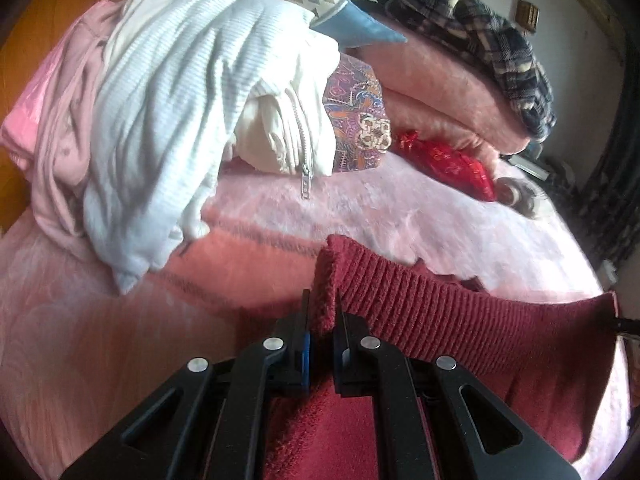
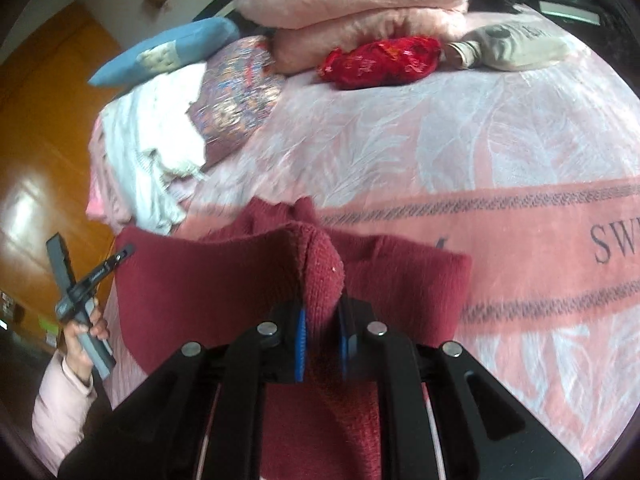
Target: Fold small clothes
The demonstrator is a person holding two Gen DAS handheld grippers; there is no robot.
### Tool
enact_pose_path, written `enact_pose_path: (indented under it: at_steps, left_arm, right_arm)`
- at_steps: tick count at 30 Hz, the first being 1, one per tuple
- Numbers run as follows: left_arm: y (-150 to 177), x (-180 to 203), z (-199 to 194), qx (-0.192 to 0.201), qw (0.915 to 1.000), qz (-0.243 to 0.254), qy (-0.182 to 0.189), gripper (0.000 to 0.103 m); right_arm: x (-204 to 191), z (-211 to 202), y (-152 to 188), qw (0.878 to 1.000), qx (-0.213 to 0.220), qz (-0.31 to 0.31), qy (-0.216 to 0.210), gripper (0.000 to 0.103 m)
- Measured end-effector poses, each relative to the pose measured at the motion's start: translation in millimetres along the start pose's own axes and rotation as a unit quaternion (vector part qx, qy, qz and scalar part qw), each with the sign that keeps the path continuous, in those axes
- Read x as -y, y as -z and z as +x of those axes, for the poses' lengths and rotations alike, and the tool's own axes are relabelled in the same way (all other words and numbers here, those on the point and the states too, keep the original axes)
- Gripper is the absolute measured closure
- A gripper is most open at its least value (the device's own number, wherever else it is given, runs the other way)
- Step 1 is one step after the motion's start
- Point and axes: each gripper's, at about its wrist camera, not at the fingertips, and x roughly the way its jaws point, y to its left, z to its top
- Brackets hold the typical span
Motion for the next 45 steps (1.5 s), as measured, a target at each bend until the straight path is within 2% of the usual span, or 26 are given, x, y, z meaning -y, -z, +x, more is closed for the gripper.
enact_pose_path:
  at_steps: [4,9,14,16,17,18,19,20,22,24,25,26,29,32,35,39,40,41,42,44,45]
  left_arm:
    - [0.7,4.1,36.3,-0.026,0.9995,0.000,-0.014,0.095]
    - [19.3,9.1,81.6,-0.073,0.9963,0.013,-0.044,0.095]
    - [30.6,8.8,96.5,-0.088,0.9945,0.017,-0.054,0.093]
    - [31.0,9.5,96.9,-0.091,0.9941,0.020,-0.056,0.091]
    - [30.1,9.1,95.3,-0.093,0.9938,0.020,-0.058,0.087]
    - [29.2,8.6,94.8,-0.096,0.9936,0.019,-0.057,0.084]
    - [28.2,6.9,93.7,-0.100,0.9932,0.016,-0.056,0.074]
    - [27.4,4.9,88.8,-0.104,0.9931,0.013,-0.054,0.063]
    - [27.7,-1.3,70.6,-0.103,0.9934,0.015,-0.047,0.056]
    - [38.7,-10.7,40.9,-0.103,0.9931,0.030,-0.049,0.044]
    - [45.4,-15.2,30.2,-0.103,0.9932,0.032,-0.044,0.032]
    - [55.3,-20.8,18.1,-0.106,0.9927,0.036,-0.046,0.030]
    - [96.0,-39.7,-15.7,-0.115,0.9921,0.039,-0.031,0.030]
    - [130.7,-56.7,-34.4,-0.120,0.9928,-0.004,0.009,0.030]
    - [143.8,-54.0,-35.9,-0.137,0.9896,-0.014,0.041,0.031]
    - [148.5,-40.6,-32.8,-0.135,0.9899,0.010,0.041,0.031]
    - [149.5,-39.3,-30.2,-0.137,0.9897,0.012,0.039,0.033]
    - [150.8,-39.0,-27.2,-0.140,0.9893,0.011,0.039,0.044]
    - [152.4,-38.5,-24.1,-0.146,0.9884,0.007,0.042,0.052]
    - [154.5,-37.9,-21.8,-0.151,0.9875,0.005,0.043,0.074]
    - [154.4,-36.5,-21.4,-0.152,0.9875,0.009,0.042,0.078]
  right_arm:
    - [13.6,29.8,-7.1,1.000,-0.015,0.016,0.022,0.092]
    - [31.7,58.0,-3.6,0.998,-0.035,0.037,0.044,0.092]
    - [38.2,73.5,1.2,0.996,-0.050,0.039,0.062,0.090]
    - [39.3,74.6,2.7,0.996,-0.051,0.043,0.066,0.082]
    - [38.9,72.7,3.4,0.995,-0.051,0.045,0.069,0.080]
    - [38.5,68.2,3.6,0.995,-0.050,0.047,0.071,0.068]
    - [38.2,58.6,3.7,0.995,-0.041,0.053,0.073,0.058]
    - [38.4,50.3,4.1,0.995,-0.037,0.058,0.070,0.057]
    - [36.8,26.9,9.1,0.996,-0.033,0.060,0.052,0.057]
    - [31.3,0.1,23.6,0.997,-0.032,0.049,0.049,0.054]
    - [27.6,-12.1,34.8,0.998,-0.037,0.040,0.043,0.053]
    - [24.6,-22.9,47.5,0.998,-0.042,0.032,0.033,0.053]
    - [18.4,-49.4,93.7,0.998,-0.060,0.020,0.018,0.052]
    - [20.8,-57.0,131.4,0.997,-0.076,0.029,0.010,0.050]
    - [23.4,-52.6,156.6,0.995,-0.099,0.027,0.002,0.048]
    - [26.0,-38.4,178.1,0.993,-0.116,0.022,-0.001,0.046]
    - [26.0,-35.3,180.9,0.993,-0.120,0.018,-0.002,0.049]
    - [24.5,-32.7,182.1,0.992,-0.123,0.010,-0.003,0.054]
    - [21.3,-29.7,182.1,0.992,-0.127,-0.004,0.002,0.064]
    - [19.8,-29.1,181.0,0.992,-0.127,-0.011,0.001,0.084]
    - [18.9,-30.0,179.3,0.992,-0.126,-0.006,-0.011,0.094]
